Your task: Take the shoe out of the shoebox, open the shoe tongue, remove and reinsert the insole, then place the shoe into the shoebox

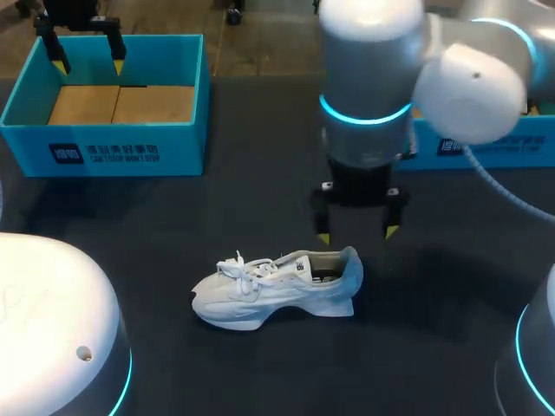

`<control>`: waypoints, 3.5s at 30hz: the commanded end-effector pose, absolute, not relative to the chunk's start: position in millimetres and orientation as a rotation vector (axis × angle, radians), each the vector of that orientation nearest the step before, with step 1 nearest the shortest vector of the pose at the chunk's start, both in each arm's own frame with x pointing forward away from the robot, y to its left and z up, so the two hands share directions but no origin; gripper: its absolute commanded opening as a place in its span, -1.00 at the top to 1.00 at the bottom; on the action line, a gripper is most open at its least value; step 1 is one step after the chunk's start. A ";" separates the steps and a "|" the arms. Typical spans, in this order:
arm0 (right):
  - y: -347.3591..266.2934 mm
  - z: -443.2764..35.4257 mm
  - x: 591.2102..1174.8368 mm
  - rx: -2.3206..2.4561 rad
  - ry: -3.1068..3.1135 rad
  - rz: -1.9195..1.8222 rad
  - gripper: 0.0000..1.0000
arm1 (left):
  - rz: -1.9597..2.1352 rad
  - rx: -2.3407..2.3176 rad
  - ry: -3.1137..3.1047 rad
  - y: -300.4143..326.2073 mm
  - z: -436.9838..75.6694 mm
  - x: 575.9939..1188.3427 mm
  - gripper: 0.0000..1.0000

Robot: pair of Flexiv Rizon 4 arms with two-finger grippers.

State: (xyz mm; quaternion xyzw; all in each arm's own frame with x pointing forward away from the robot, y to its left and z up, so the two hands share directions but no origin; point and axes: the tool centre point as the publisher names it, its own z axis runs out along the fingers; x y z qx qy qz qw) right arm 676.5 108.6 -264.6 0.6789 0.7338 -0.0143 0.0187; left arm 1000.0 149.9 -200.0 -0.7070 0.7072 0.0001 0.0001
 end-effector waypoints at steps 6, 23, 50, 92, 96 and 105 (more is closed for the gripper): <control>82.2 -264.2 672.3 1.962 2.744 0.555 -1.00 | 0.000 -2.221 2.222 149.9 -200.0 1000.0 -1.00; 92.6 -295.0 676.3 1.456 2.930 0.175 -1.00 | 0.000 -2.221 2.222 149.9 -200.0 1000.0 -1.00; 43.6 -306.5 673.4 0.621 2.790 1.246 -1.00 | 0.000 -2.221 2.222 149.9 -200.0 1000.0 -1.00; 36.1 -377.0 686.9 0.183 2.559 1.868 -1.00 | 0.000 -2.221 2.222 149.9 -200.0 1000.0 -1.00; 48.5 -375.4 684.2 0.130 2.550 1.863 -1.00 | 0.000 -2.221 2.222 149.9 -200.0 1000.0 -1.00; 65.2 -373.6 677.3 0.069 2.471 1.916 -1.00 | 0.000 -2.221 2.222 149.9 -200.0 1000.0 -1.00</control>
